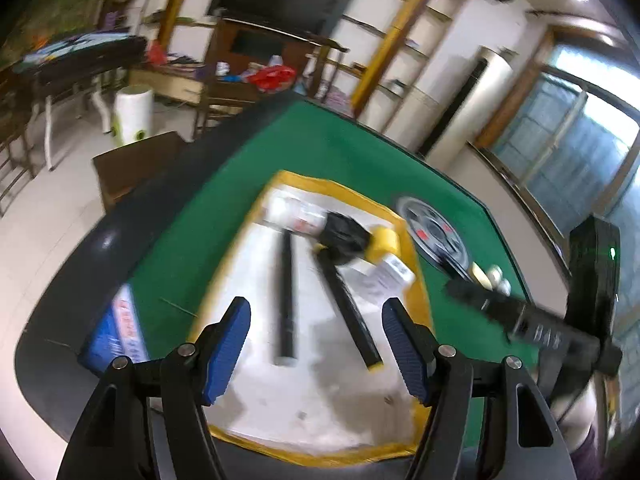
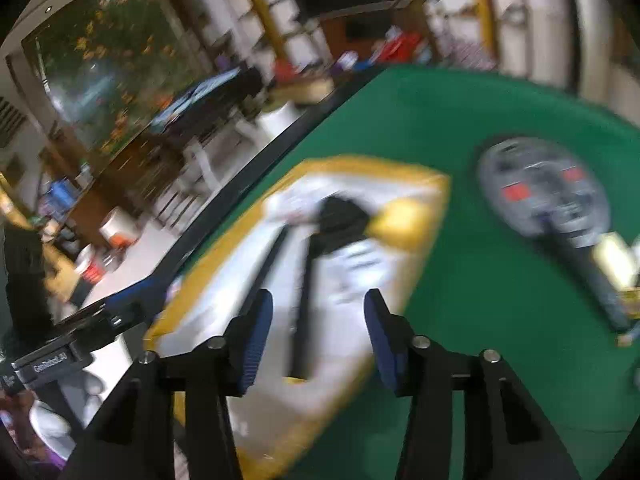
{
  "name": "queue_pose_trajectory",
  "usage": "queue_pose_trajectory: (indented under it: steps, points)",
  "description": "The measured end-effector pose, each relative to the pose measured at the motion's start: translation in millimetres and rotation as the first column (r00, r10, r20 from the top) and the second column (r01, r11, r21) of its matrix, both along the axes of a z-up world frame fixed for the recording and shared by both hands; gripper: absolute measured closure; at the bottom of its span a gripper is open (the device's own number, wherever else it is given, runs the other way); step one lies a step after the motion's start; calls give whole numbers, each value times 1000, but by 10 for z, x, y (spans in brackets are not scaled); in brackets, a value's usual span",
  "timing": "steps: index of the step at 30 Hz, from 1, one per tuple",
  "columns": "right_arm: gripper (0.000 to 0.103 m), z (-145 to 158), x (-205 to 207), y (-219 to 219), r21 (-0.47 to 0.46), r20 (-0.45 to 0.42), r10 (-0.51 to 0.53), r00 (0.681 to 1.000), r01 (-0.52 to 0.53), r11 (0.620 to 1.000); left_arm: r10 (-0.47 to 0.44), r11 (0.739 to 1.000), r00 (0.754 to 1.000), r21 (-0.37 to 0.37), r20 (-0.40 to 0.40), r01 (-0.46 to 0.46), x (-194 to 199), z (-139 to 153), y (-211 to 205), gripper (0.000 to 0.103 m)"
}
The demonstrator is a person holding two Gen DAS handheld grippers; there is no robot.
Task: Organize rigid objects
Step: 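Withdraw both tools from the tray toward the remaining items, then grasp a black marker with the left tool while the right tool grasps another marker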
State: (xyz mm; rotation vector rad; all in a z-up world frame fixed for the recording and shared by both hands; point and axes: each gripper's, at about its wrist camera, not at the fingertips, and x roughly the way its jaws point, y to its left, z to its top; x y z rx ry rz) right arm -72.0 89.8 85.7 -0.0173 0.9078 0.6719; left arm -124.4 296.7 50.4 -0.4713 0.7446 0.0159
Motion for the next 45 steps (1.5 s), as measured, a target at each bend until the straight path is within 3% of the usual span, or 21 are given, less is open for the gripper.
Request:
queue_pose_trajectory:
  steps: [2,5,9,13,16,19,21,24,26,31,36,39,43,45]
  points:
    - [44,59,60,-357,-14,49,-82,995,83,996,-49,999,999,4,-1,49,31,11,-179,31]
    - [44,7,281,-1001,-26,84,-254,964,257,966,-118,993,993,22,6,118,70,69,-479,31]
    - [44,-168,557,-1488,-37,97,-355,930,360,932,-168,984,986,52,-1,168,102,141,-786,31]
    - [44,-372,832,-1679,11,8,-328,945,328,945,-162,983,986,82,-29,164,127,186,-966,31]
    - [44,-533,1010,-1688,-22,-29,-316,948,316,949,-153,983,987,95,-51,157,136,188,-1058,31]
    - [32,-612,981,-1639,-27,-28,-282,959,281,959,-149,980,986,123,-75,157,169,196,-1185,31]
    - [32,-616,921,-1592,9,-51,-223,973,224,974,-158,978,983,126,-88,168,223,200,-1279,31]
    - [32,-635,841,-1537,141,-151,-70,986,92,986,-192,971,976,126,-105,204,346,190,-1460,31]
    - [32,-644,828,-1661,286,-201,-18,979,76,955,-215,962,969,146,-122,232,442,183,-1593,31]
    - [32,-529,925,-2201,388,-187,-163,969,225,894,-277,941,944,147,-179,304,876,55,-2005,31]
    - [32,-386,950,-2432,377,-116,-302,946,323,868,-326,927,906,96,-270,362,1423,-305,-2436,31]
    - [32,-346,977,-2526,383,-99,-348,932,359,851,-300,935,905,96,-303,342,1656,-451,-2594,31]
    - [32,-368,1017,-2666,423,-125,-377,918,393,816,-144,966,951,170,-274,196,1949,-499,-2635,31]
    - [32,-372,1024,-2725,446,-142,-388,911,409,796,-91,962,960,225,-265,153,2057,-549,-2679,31]
